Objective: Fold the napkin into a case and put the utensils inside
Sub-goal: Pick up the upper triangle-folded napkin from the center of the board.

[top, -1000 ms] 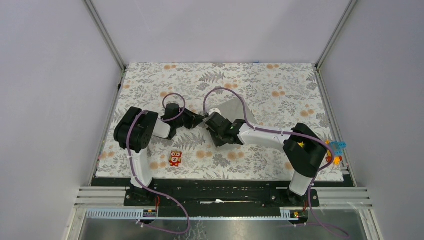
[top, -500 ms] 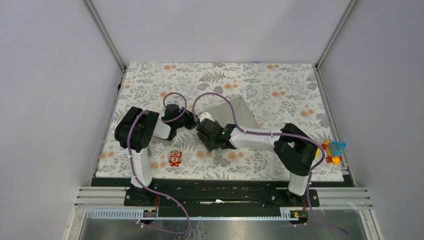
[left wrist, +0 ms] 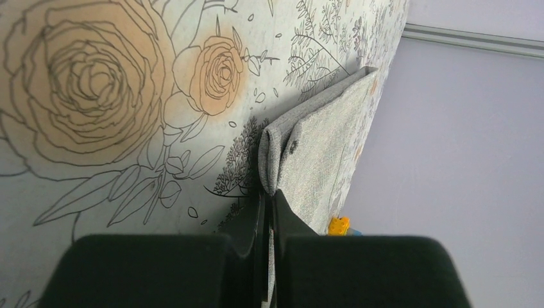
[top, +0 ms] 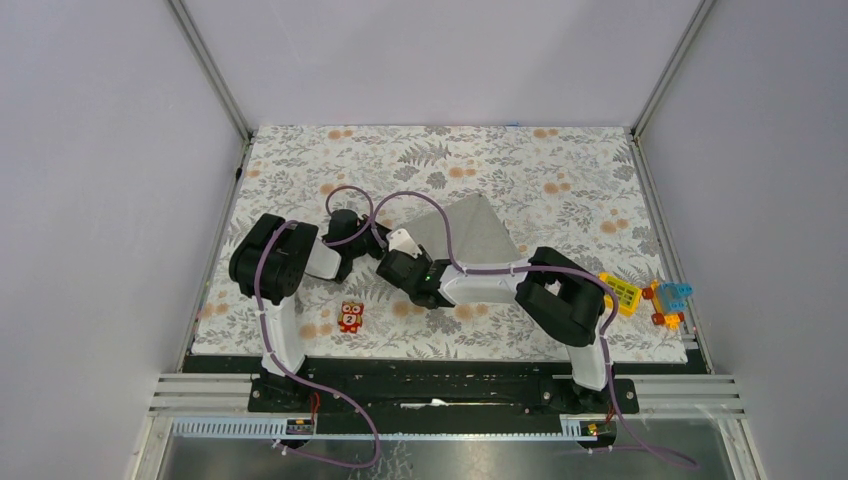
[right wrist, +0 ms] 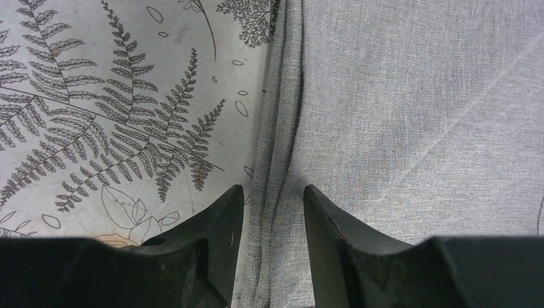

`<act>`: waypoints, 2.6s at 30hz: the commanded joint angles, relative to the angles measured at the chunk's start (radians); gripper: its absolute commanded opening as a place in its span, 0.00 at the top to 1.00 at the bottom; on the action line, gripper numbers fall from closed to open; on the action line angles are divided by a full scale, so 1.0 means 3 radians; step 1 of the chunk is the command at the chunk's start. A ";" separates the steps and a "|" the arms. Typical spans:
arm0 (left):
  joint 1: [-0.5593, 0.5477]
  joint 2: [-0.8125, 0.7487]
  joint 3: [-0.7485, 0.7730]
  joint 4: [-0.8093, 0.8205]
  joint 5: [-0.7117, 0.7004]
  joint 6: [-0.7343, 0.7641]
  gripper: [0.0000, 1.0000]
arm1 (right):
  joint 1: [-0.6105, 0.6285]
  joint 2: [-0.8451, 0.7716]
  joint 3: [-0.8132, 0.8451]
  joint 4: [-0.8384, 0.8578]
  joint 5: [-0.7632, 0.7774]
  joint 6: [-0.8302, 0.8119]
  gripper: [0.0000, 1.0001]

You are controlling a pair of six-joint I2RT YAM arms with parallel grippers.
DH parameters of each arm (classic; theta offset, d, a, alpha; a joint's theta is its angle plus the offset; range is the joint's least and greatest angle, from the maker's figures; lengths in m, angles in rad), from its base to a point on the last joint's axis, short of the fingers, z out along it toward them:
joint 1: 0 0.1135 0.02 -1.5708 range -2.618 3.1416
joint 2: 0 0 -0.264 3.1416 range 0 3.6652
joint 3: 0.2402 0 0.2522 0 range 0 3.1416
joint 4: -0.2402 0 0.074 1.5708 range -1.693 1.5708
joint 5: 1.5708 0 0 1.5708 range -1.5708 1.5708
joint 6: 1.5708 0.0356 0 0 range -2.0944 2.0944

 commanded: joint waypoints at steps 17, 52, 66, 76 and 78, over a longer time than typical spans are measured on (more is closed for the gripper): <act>0.0074 -0.0018 -0.0045 0.0316 0.0086 -0.0018 1.00 | -0.0018 -0.0212 -0.0232 -0.0288 -0.0822 0.0313 0.48; 0.0098 0.0025 -0.0049 0.0409 0.0151 -0.0037 1.00 | -0.0378 0.0160 -0.0080 -0.0670 -0.0710 0.0002 0.93; 0.0072 -0.0596 0.0134 -0.0056 0.0343 0.0151 1.00 | -0.0383 -0.0994 -0.0429 -0.0225 -0.1596 -0.0016 1.00; 0.0052 -0.2556 0.0599 -0.2419 -0.0695 0.1019 1.00 | -0.0384 -0.1434 -0.0465 0.0830 -0.3311 0.0743 1.00; -0.0020 -0.2782 0.0731 -0.2686 -0.0912 0.1108 1.00 | -0.0397 -0.1594 -0.0682 0.1159 -0.3515 0.1000 1.00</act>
